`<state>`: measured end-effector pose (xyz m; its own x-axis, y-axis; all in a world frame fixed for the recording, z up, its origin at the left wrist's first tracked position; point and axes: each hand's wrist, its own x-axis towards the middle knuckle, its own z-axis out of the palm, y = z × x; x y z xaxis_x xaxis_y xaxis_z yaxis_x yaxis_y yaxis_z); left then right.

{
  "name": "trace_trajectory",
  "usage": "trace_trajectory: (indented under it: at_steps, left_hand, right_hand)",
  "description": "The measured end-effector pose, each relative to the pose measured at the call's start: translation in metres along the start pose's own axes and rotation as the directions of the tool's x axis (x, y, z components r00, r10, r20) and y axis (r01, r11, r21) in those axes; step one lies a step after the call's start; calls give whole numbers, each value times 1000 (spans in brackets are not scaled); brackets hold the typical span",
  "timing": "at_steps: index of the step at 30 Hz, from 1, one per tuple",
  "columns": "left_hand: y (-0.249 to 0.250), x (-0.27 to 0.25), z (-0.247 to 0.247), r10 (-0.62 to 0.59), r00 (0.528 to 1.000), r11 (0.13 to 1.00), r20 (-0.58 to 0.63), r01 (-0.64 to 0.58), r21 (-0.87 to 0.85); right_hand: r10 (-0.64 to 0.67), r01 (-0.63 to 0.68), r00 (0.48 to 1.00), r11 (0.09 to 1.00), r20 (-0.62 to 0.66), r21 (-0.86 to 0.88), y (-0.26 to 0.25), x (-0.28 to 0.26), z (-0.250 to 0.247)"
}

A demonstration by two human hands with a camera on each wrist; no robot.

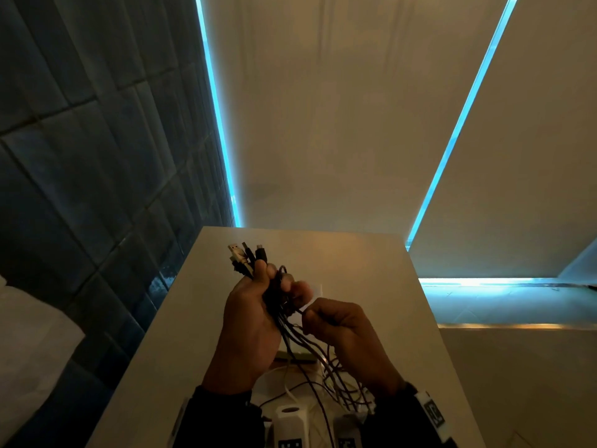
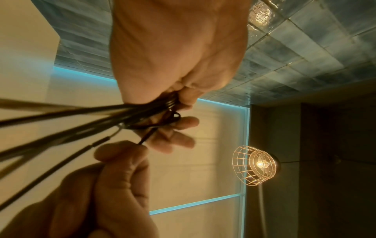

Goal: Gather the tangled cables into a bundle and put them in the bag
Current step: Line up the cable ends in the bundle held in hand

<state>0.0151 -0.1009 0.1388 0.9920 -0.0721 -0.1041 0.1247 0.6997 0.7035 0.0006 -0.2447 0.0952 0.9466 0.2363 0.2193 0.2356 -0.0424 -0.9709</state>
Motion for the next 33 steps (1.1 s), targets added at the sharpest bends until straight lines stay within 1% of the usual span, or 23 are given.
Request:
trace_trajectory:
  at_steps: [3, 6, 9, 13, 17, 21, 25, 27, 30, 33]
  left_hand:
    - [2, 2, -2, 46, 998, 998, 49, -44, -44]
    - [2, 5, -6, 95, 993, 995, 66, -94, -27]
    - [1, 5, -6, 109, 991, 994, 82, -108, -18]
    - [1, 5, -6, 96, 989, 995, 116, -96, 0]
    - [1, 5, -10, 63, 977, 997, 205, -70, 26]
    - [3, 4, -10, 37, 968, 999, 248, -43, 21]
    - [4, 6, -13, 32, 966, 999, 258, -32, -3]
    - [2, 7, -15, 26, 964, 1000, 266, -24, -13]
    - [0, 8, -13, 9, 980, 1000, 200, -8, -3]
    - [-1, 8, -9, 11, 991, 997, 130, -20, 70]
  right_hand:
    - [51, -51, 999, 998, -1, -37, 12, -1, -2]
    - [99, -102, 994, 992, -41, -79, 28, -4, -8]
    - [144, -148, 988, 987, -59, -67, 38, -7, -10]
    - [154, -159, 986, 985, -70, -66, 45, -7, -9]
    - [195, -208, 975, 969, -108, -135, 65, -8, -12]
    - [237, -257, 964, 948, -123, -188, 83, -12, -14]
    - [284, -308, 947, 935, -147, -175, 92, -13, -15]
    - [314, -343, 935, 919, -165, -195, 99, -13, -17]
    - [360, -399, 915, 875, -184, -275, 110, -13, -22]
    - [389, -444, 895, 833, -220, -332, 111, -9, -27]
